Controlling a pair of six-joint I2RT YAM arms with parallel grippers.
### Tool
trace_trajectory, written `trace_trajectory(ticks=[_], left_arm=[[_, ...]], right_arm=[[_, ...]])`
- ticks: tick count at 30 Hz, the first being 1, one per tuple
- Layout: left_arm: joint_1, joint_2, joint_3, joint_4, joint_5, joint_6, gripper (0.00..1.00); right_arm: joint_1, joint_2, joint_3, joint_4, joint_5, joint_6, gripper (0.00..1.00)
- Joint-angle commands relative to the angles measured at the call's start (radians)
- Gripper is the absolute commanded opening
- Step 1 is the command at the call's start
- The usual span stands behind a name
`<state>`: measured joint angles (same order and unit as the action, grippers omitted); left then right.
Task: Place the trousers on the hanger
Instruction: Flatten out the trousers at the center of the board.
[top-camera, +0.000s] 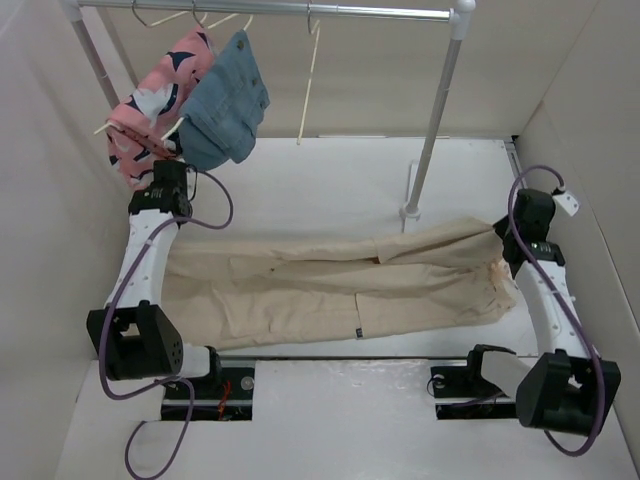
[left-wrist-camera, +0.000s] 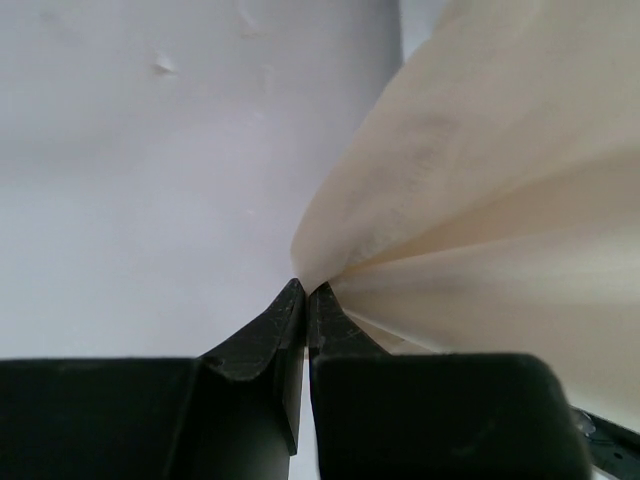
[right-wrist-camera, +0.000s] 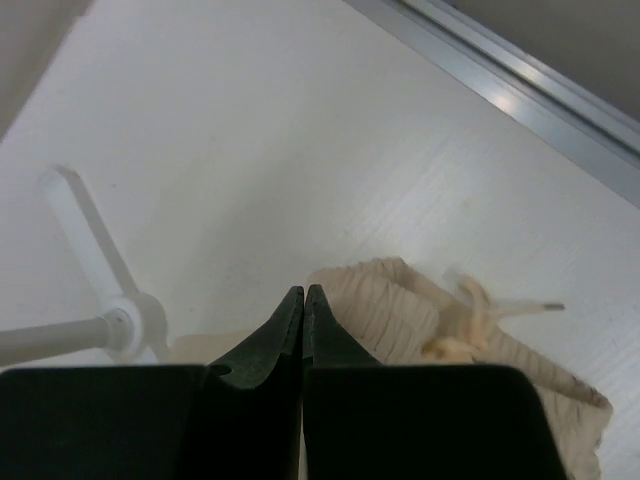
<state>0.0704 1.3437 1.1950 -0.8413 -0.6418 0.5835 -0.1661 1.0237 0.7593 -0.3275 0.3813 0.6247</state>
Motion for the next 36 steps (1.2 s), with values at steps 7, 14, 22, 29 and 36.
trace_trajectory(ticks=[7, 14, 22, 29, 36], left_arm=[[0.147, -0.017, 0.255, -0.027, -0.16, 0.108, 0.0], [0.236, -0.169, -0.093, -0.162, -0.134, 0.11, 0.0], [0.267, -0.239, -0.42, -0.07, -0.173, 0.136, 0.0], [0.302, -0.117, -0.263, 0.054, -0.22, 0.188, 0.0], [0.367, -0.012, 0.092, -0.034, -0.196, 0.199, 0.0]], right_arm=[[-0.009, 0.04, 0.233, 0.059, -0.035, -0.036, 0.0], [-0.018, -0.16, -0.003, 0.025, -0.071, 0.02, 0.0], [-0.018, -0.22, -0.121, -0.013, -0.131, 0.053, 0.0], [-0.018, -0.093, -0.065, 0.107, -0.197, 0.063, 0.0], [-0.018, 0.013, 0.186, 0.061, -0.197, 0.017, 0.0]])
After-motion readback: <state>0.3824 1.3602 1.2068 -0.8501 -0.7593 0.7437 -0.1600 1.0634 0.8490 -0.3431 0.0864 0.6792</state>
